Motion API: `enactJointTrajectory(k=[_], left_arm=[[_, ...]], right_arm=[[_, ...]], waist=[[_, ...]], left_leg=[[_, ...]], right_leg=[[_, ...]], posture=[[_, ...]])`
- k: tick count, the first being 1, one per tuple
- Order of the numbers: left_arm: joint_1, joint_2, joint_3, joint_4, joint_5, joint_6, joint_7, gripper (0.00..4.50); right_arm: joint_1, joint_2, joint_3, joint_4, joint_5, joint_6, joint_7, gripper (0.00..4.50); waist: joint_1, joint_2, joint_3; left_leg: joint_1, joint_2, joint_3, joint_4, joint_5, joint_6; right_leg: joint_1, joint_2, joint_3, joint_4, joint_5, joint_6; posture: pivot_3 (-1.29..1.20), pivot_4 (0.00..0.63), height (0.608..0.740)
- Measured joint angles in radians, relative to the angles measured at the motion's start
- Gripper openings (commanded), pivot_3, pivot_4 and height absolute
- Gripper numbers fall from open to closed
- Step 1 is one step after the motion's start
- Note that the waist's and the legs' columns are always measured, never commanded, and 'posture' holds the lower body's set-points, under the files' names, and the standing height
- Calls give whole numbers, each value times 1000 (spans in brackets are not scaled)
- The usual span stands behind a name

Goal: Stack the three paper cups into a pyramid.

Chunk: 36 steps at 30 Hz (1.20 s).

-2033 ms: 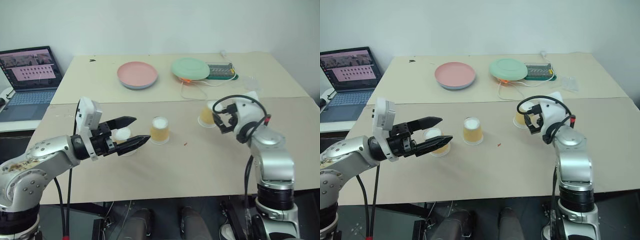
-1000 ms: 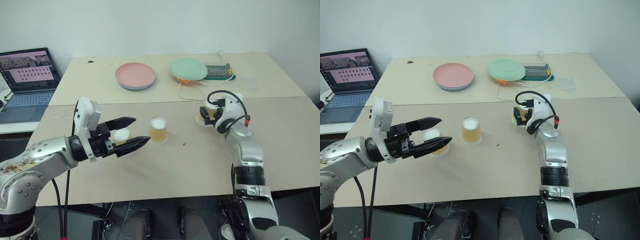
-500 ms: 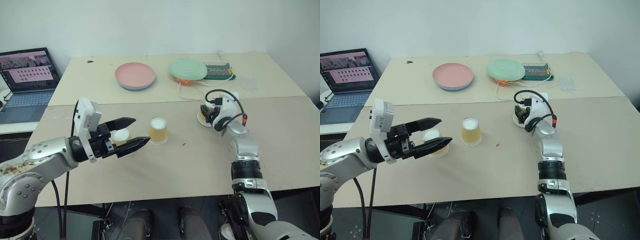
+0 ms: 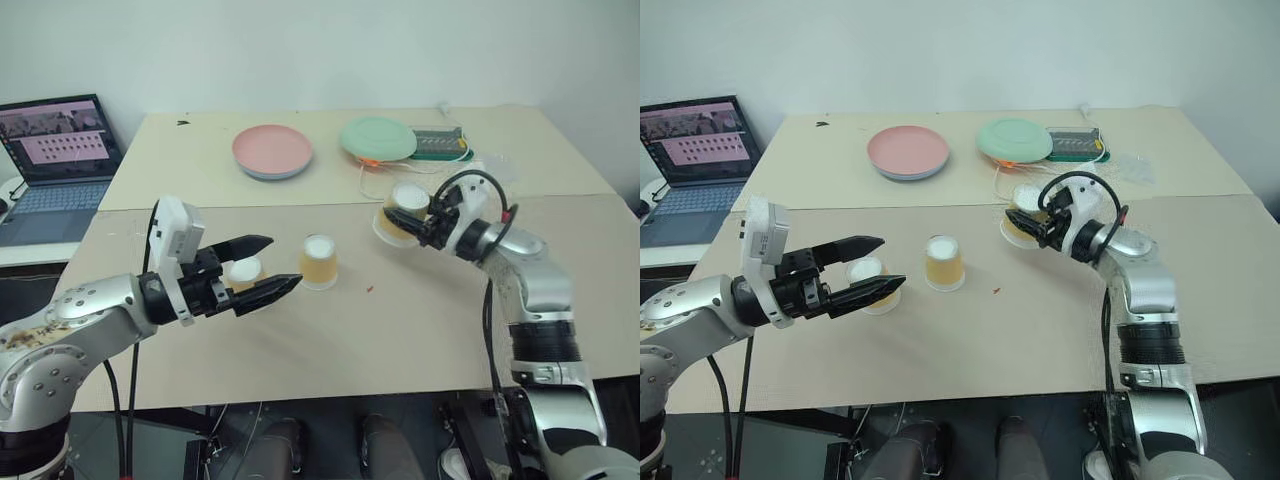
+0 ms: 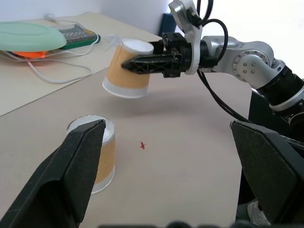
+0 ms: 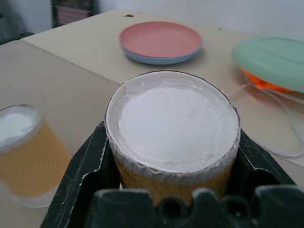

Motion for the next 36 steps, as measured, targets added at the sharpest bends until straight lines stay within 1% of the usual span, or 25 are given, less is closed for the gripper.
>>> enactJointTrajectory(k=[4, 9, 11, 14, 19, 23, 32, 34, 36], left_arm=[[-16, 2, -1, 4, -15, 0, -1, 4500], [-20, 10, -4, 4, -32, 0, -3, 4500], [-22, 10, -5, 4, -32, 0, -3, 4500], [-21, 19, -5, 3, -33, 0, -3, 4500], [-15, 31, -2, 3, -33, 0, -5, 4500], [-13, 35, 0, 3, -33, 0, -4, 4500], [7, 39, 9, 0, -33, 0, 1, 4500], [7, 40, 9, 0, -33, 0, 1, 4500], [7, 41, 10, 0, -32, 0, 1, 4500]], right_arm=[[28, -29, 67, 38, 8, -57, 161, 2409], [-30, -22, 153, 167, -30, -131, 268, 2409], [-63, -10, 170, 210, -52, -160, 275, 2409], [-111, 21, 193, 282, -72, -201, 295, 2409], [-150, 61, 210, 368, -94, -251, 323, 2409], [-163, 65, 220, 384, -104, -263, 350, 2409], [-164, 79, 222, 402, -115, -292, 357, 2409], [-164, 81, 222, 402, -118, -293, 357, 3333], [-165, 85, 223, 404, -121, -293, 357, 3869]], waist=[[-3, 0, 0], [-2, 0, 0], [-2, 0, 0], [-1, 0, 0], [0, 0, 0], [0, 0, 0], [-2, 0, 0], [-2, 0, 0], [-2, 0, 0]], left_leg=[[-1, 0, 0, 0, 0, 0], [0, 0, 0, 0, 0, 0], [0, 0, 0, 0, 0, 0], [-1, 0, 0, 0, 0, 0], [-1, 0, 0, 0, 0, 0], [0, 0, 0, 0, 0, 0], [0, 0, 0, 0, 0, 0], [0, 0, 0, 0, 0, 0], [0, 0, 0, 0, 0, 0]], right_leg=[[-1, 0, 0, 0, 1, -1], [0, 0, 0, 0, 1, -1], [-1, 0, 0, 0, 2, -4], [-1, 0, 0, 0, 3, -4], [-1, 0, 0, 0, 3, -4], [-1, 0, 0, 0, 3, -4], [-1, 0, 0, 1, 3, -4], [-1, 0, 0, 1, 3, -4], [-1, 0, 0, 1, 3, -4]], posture=[[0, 150, 717], [0, 150, 717], [0, 150, 717], [0, 150, 717], [0, 150, 717], [0, 150, 717], [0, 150, 717], [0, 150, 717], [0, 150, 717]])
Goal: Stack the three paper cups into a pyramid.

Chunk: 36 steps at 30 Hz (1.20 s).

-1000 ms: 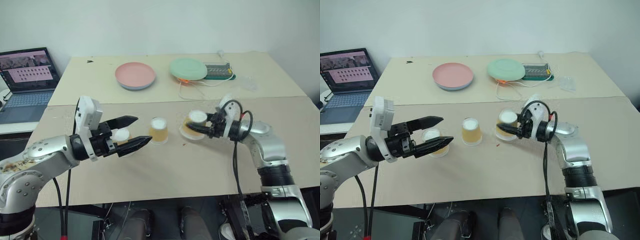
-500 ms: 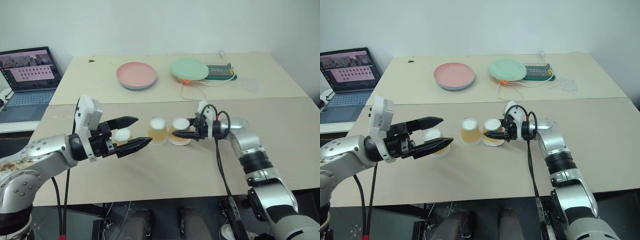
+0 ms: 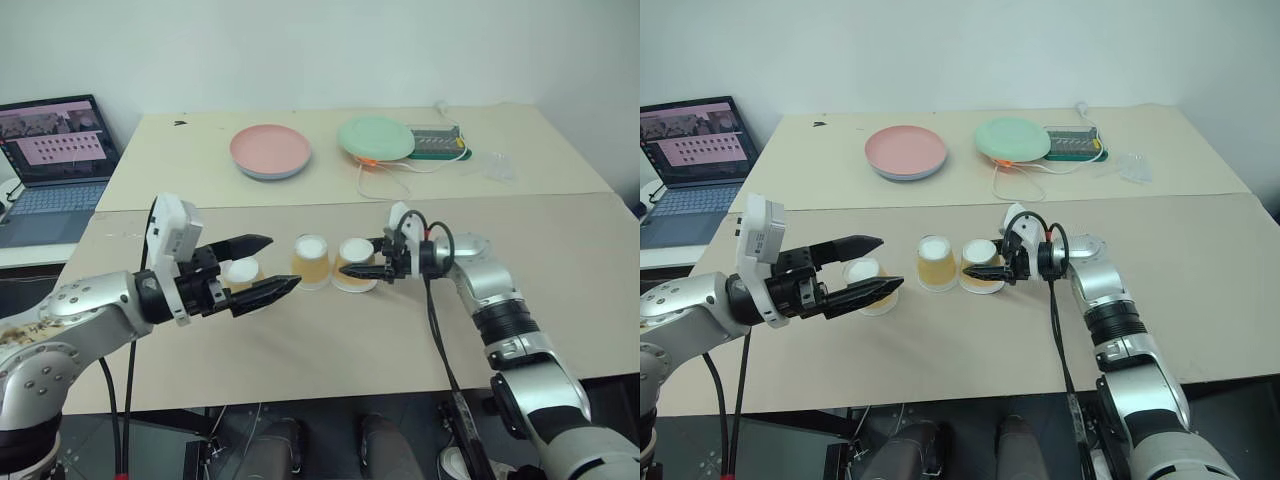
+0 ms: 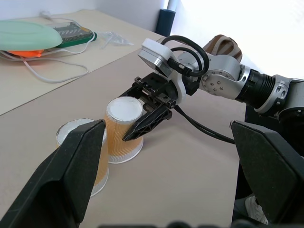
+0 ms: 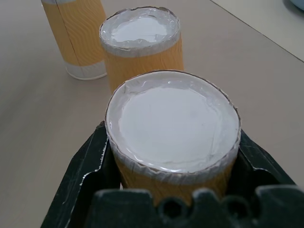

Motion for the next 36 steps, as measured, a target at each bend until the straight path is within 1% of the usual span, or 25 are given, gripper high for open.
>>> enactJointTrajectory(k=[2, 9, 17, 21, 24, 26, 27, 30, 34, 36], left_arm=[[0, 1, 0, 0, 0, 0, 0, 4500], [0, 2, 0, 0, 2, -1, -7, 4500], [0, 2, -1, 1, 14, -10, -18, 4500], [0, -6, -8, 1, 49, -23, -15, 4500], [7, -62, -11, -4, 106, -58, 49, 4500], [11, -113, -12, -16, 163, -85, 134, 4500], [49, -151, -7, -52, 226, -108, 213, 4500], [180, -205, -20, -124, 315, -121, 306, 4500], [336, -211, -24, -204, 373, -144, 302, 4500], [403, -208, -24, -203, 413, -165, 269, 4500]], right_arm=[[0, 2, 3, 8, -7, 0, -1, 4412], [1, 1, -2, -17, 0, 1, 3, 4412], [9, -71, -61, -188, 59, 57, 10, 4412], [12, -128, -90, -317, 99, 117, 11, 4412], [19, -188, -112, -476, 151, 195, 16, 4412], [50, -227, -111, -574, 170, 231, 22, 4412], [85, -258, -105, -655, 182, 261, 26, 4412], [138, -305, -95, -758, 190, 305, 28, 4412], [163, -327, -90, -849, 194, 351, 6, 4412], [176, -327, -88, -861, 203, 373, -9, 4412]], waist=[[1, 0, 0], [1, 0, 0], [4, 0, 0], [4, 0, 0], [5, 0, 0], [8, 0, 0], [8, 0, 0], [5, 0, 0], [12, 0, 0], [16, 0, 0]], left_leg=[[0, 0, 0, 0, 0, 0], [0, 0, 0, 0, 0, 0], [-1, 0, 0, 0, 0, 0], [-2, 0, 0, 0, 0, 0], [-2, 0, 0, 0, 0, 0], [-2, 0, 0, 0, 0, 0], [-3, 1, -1, -1, -1, 1], [-4, 1, 0, -1, -1, 2], [-4, 1, 0, -1, -2, 1], [-4, 2, 0, -1, -2, 1]], right_leg=[[0, 0, 0, 0, 0, 0], [0, 0, 0, 0, 0, 0], [0, 0, 0, 0, 0, 0], [-1, -1, 0, 0, 0, 0], [-1, -1, 0, -1, 0, 0], [-1, -5, 0, -1, 0, 0], [0, -6, 0, -5, 0, 0], [-1, -5, 0, -6, 0, 1], [0, -6, -1, -7, 0, 1], [1, -6, -1, -8, -3, 7]], posture=[[0, 150, 717], [0, 150, 717], [0, 150, 717], [0, 150, 717], [0, 150, 717], [0, 150, 717], [0, 150, 717], [0, 150, 717], [0, 150, 717], [0, 150, 717]])
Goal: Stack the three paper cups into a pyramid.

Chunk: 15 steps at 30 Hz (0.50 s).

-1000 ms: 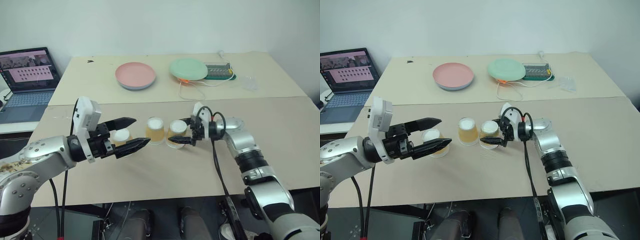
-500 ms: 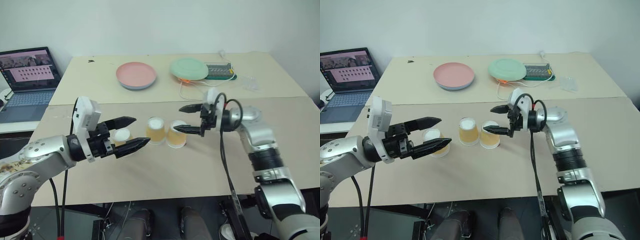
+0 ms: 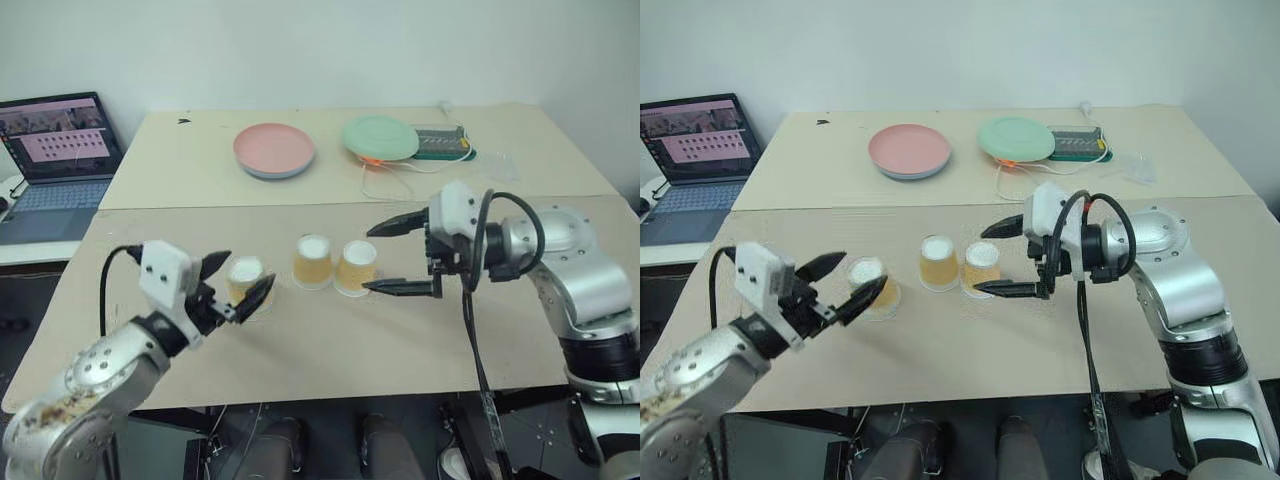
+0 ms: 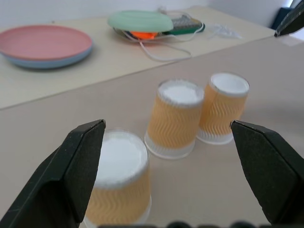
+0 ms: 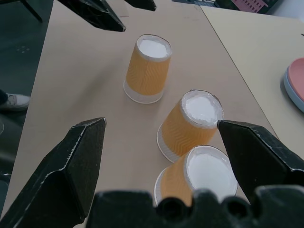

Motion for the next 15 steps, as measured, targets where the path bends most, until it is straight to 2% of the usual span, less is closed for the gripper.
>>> enactJointTrajectory(k=[8, 15], left_arm=[[40, -1, 7, 98, 116, -97, -101, 4500], [-26, 0, -18, 213, 197, -157, -179, 4500]], right_arm=[[5, -3, 1, 21, 0, 37, -67, 4412], [43, -23, -39, 31, 9, 57, -126, 4412]], waist=[[15, 0, 0], [15, 0, 0]], left_leg=[[-4, 0, 0, 0, 0, 0], [-4, 0, -1, 0, 0, 0]], right_leg=[[-2, 0, -3, -3, 3, -3], [-1, -1, -5, -3, 4, -5]], posture=[[0, 150, 717], [0, 150, 717]])
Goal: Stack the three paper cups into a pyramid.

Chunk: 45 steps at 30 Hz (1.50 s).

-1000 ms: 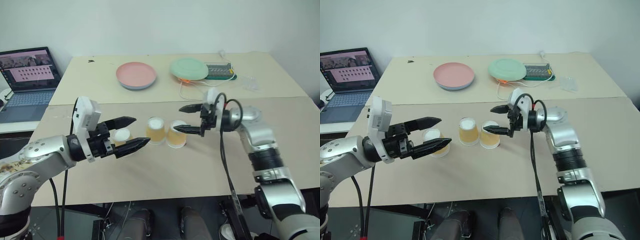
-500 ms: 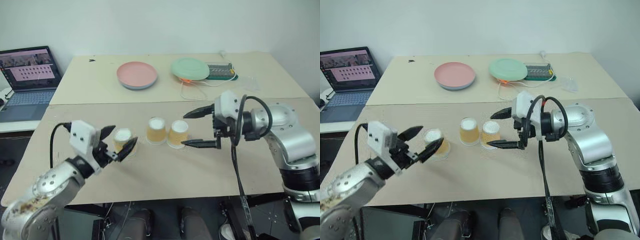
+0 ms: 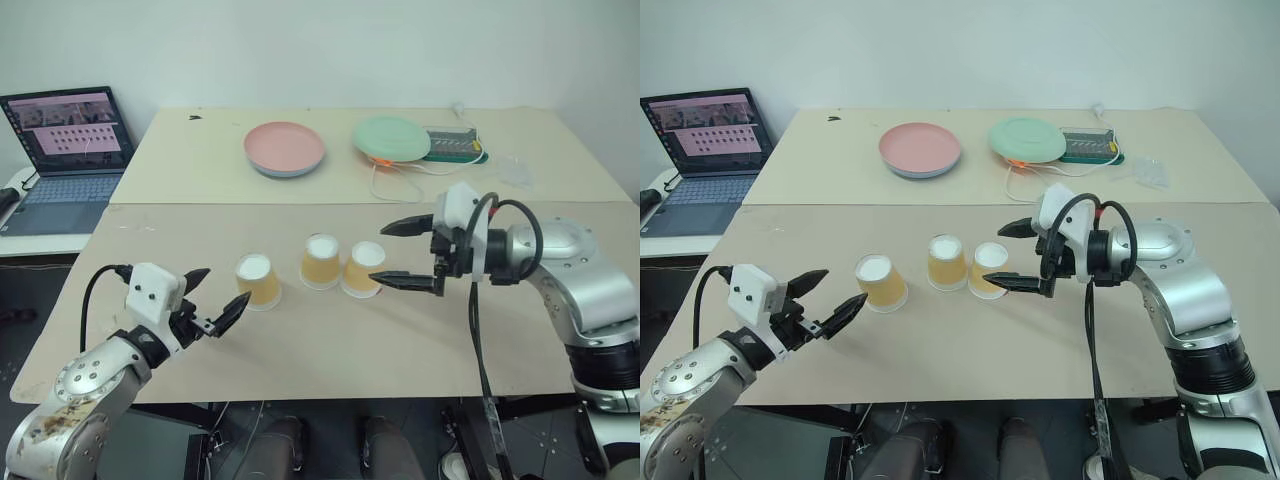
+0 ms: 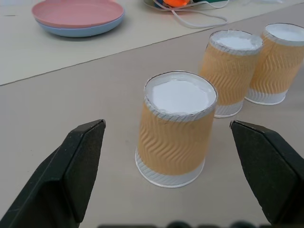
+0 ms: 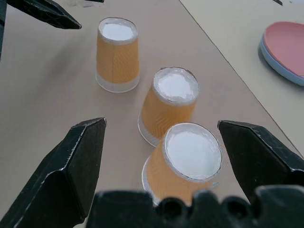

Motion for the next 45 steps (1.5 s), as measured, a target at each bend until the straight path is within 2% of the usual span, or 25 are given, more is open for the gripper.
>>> enactJointTrajectory(k=[12, 23, 27, 29, 39, 41, 45], left_arm=[[-160, -23, -104, 199, 81, -64, -120, 4500], [-207, -35, -123, 231, 98, -65, -151, 4500], [-210, -38, -123, 232, 99, -64, -153, 3440], [-216, -38, -125, 236, 99, -63, -155, 2705], [-257, -25, -121, 239, 91, -14, -161, 2705], [-302, 18, -116, 240, 63, 25, -190, 2705], [-511, 163, -33, 289, -67, 137, -302, 2705]], right_arm=[[62, -32, -73, -51, 23, 34, -75, 4412], [81, -39, -93, -77, 55, 46, -112, 4412], [89, -39, -93, -77, 55, 46, -122, 4500], [89, -39, -93, -76, 55, 46, -124, 4500], [89, -39, -93, -76, 56, 46, -129, 4500], [89, -39, -93, -76, 56, 46, -131, 4500], [89, -40, -94, -76, 55, 46, -141, 4500]], waist=[[-3, 0, 0], [-2, 0, 0], [-3, 0, 0], [-2, 0, 0], [-2, 0, 0], [-2, 0, 0], [-2, 0, 0]], left_leg=[[0, 0, 0, 0, 0, 0], [0, 0, 0, 0, 0, 0], [0, 0, 0, 0, 0, 0], [0, 0, 0, 0, 0, 0], [0, 0, -1, 1, 0, 0], [-1, 0, -1, 2, 0, 0], [-1, 0, -2, 2, 0, 0]], right_leg=[[0, 1, -1, 0, 0, 0], [0, 1, -1, 0, 0, 0], [0, 1, -1, 0, 0, 0], [0, 1, -1, 0, 0, 0], [0, 2, -1, 1, 0, 0], [0, 3, -2, 1, 0, 0], [0, 3, -4, 1, 0, 0]], posture=[[0, 150, 717], [0, 150, 717], [0, 150, 717], [0, 150, 717], [0, 150, 717], [0, 150, 717], [0, 150, 717]])
